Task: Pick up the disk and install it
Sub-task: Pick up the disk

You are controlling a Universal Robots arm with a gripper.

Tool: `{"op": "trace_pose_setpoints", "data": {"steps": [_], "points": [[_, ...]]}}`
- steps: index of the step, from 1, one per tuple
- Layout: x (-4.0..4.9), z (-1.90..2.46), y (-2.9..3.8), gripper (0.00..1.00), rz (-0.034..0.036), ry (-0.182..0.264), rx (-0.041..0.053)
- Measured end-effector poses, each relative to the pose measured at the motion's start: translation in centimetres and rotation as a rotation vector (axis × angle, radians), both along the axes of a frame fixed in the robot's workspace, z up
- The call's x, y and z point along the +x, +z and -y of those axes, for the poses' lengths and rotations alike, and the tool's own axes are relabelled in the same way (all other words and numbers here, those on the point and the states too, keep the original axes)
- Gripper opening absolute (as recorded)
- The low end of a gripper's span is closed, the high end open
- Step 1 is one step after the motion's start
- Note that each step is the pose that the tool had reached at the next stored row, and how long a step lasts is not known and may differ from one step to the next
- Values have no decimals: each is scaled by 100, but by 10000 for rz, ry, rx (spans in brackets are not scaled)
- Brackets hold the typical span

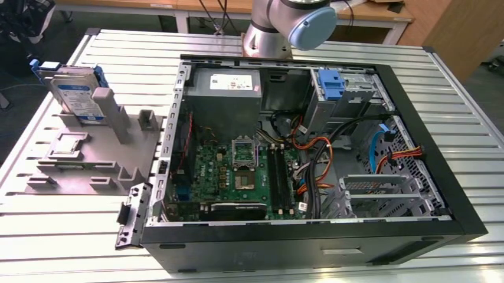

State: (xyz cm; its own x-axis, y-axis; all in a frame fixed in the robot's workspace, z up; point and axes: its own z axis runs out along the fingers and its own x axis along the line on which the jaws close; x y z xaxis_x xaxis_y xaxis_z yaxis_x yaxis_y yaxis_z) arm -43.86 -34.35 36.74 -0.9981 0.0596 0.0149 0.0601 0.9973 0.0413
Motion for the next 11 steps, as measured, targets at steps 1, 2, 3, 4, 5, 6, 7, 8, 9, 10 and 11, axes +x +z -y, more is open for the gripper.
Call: {"op": "trace_pose_setpoints", "data": {"steps": [1,2,3,4,5,6,7,8,9,10,11], "points": [[0,0,0,10,0,72,0],[0,0,0,10,-1,155,0],[0,0,1,10,-1,731,0],[0,0,1,10,-1,821,0],[0,0,1,10,-1,894,-1],[0,0,1,10,-1,968,0],[0,0,1,10,-1,1044,-1],[0,0,1,10,-1,1117,-1],[0,0,1,10,-1,1186,-1],[0,0,1,10,-1,1258,-1],[0,0,1,10,-1,1317,-1]]}}
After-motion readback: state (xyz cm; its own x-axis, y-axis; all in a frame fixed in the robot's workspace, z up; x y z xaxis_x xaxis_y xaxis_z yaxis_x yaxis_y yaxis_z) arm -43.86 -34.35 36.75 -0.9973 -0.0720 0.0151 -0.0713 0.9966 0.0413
